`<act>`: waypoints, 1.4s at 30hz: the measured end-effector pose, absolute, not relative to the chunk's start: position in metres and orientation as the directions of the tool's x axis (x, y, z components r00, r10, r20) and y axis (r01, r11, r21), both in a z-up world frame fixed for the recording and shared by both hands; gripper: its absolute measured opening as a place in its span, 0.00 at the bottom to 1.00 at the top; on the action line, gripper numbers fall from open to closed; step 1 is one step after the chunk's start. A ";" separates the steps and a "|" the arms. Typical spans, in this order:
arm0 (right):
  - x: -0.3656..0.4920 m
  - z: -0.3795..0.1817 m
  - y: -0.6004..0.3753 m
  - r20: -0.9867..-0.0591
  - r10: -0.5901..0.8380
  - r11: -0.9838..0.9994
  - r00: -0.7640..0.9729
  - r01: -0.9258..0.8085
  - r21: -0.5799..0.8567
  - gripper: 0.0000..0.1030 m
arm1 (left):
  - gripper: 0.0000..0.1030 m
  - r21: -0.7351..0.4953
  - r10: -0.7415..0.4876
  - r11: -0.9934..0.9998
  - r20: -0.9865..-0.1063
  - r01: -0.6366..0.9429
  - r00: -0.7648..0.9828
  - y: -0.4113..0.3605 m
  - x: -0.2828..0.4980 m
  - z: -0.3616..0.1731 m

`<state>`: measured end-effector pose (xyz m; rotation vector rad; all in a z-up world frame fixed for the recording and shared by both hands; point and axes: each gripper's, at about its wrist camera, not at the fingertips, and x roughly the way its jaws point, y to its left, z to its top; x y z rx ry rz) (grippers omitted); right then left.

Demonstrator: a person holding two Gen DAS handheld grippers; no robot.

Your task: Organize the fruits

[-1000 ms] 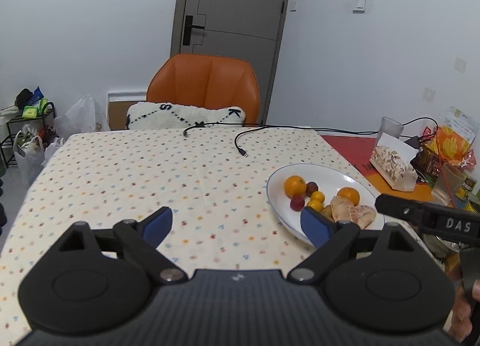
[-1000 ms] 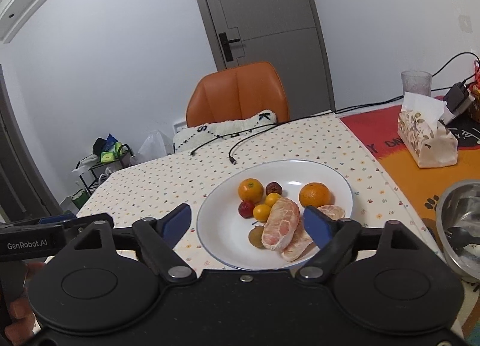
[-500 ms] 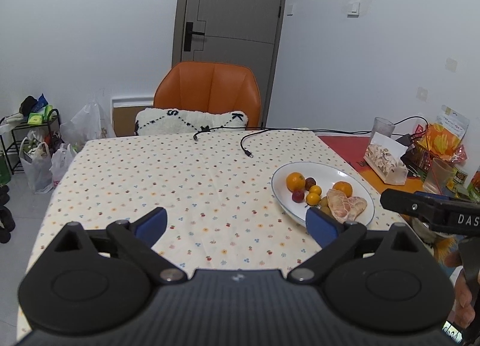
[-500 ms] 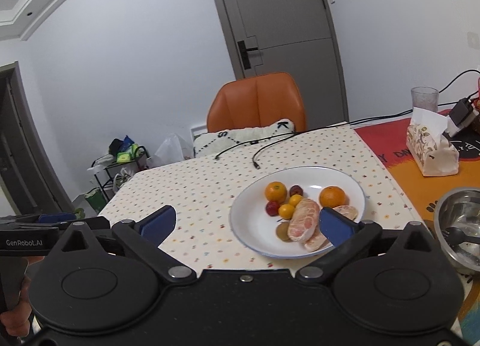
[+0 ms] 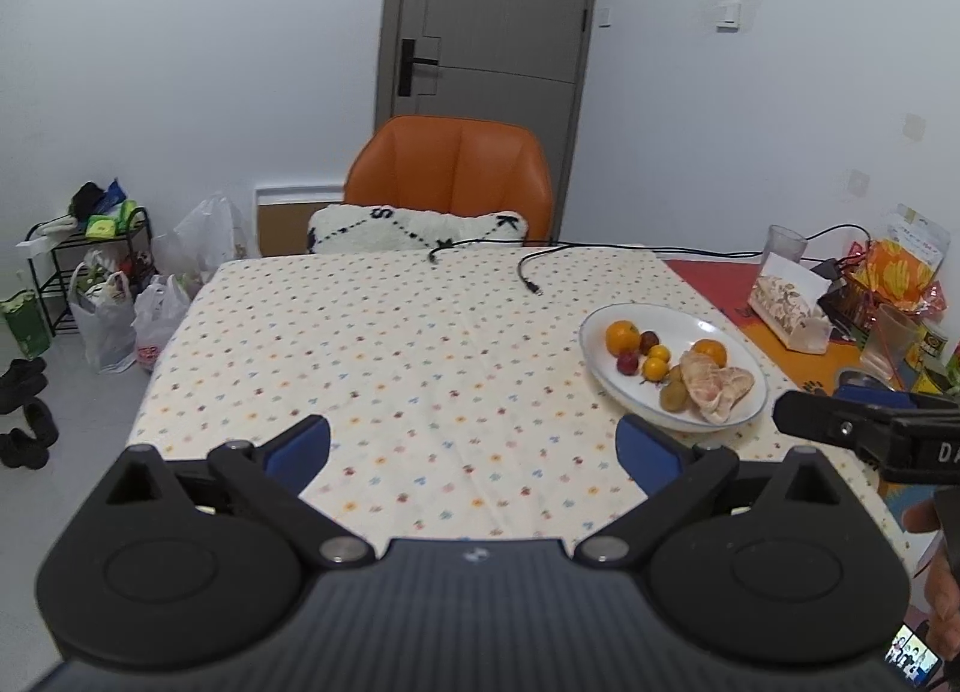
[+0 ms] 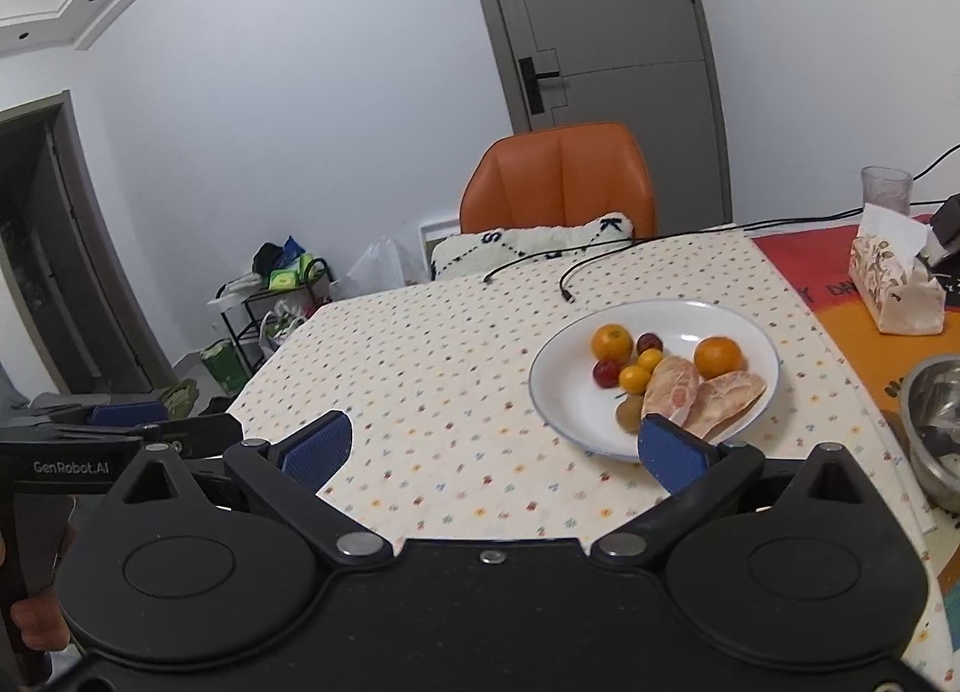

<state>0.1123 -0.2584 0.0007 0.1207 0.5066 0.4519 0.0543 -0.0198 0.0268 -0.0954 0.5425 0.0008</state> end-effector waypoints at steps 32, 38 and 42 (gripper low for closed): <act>0.094 -0.008 -0.239 -0.479 0.457 0.888 0.749 -0.414 0.200 1.00 | 0.98 -0.101 0.043 0.988 -0.542 -0.116 0.839 0.014 0.028 0.008; 0.092 -0.007 -0.239 -0.477 0.457 0.888 0.751 -0.414 0.199 1.00 | 0.98 -0.102 0.044 0.988 -0.540 -0.117 0.841 0.014 0.027 0.007; 0.092 -0.006 -0.239 -0.476 0.451 0.891 0.755 -0.411 0.193 1.00 | 0.98 -0.098 0.048 0.988 -0.536 -0.118 0.843 0.015 0.026 0.007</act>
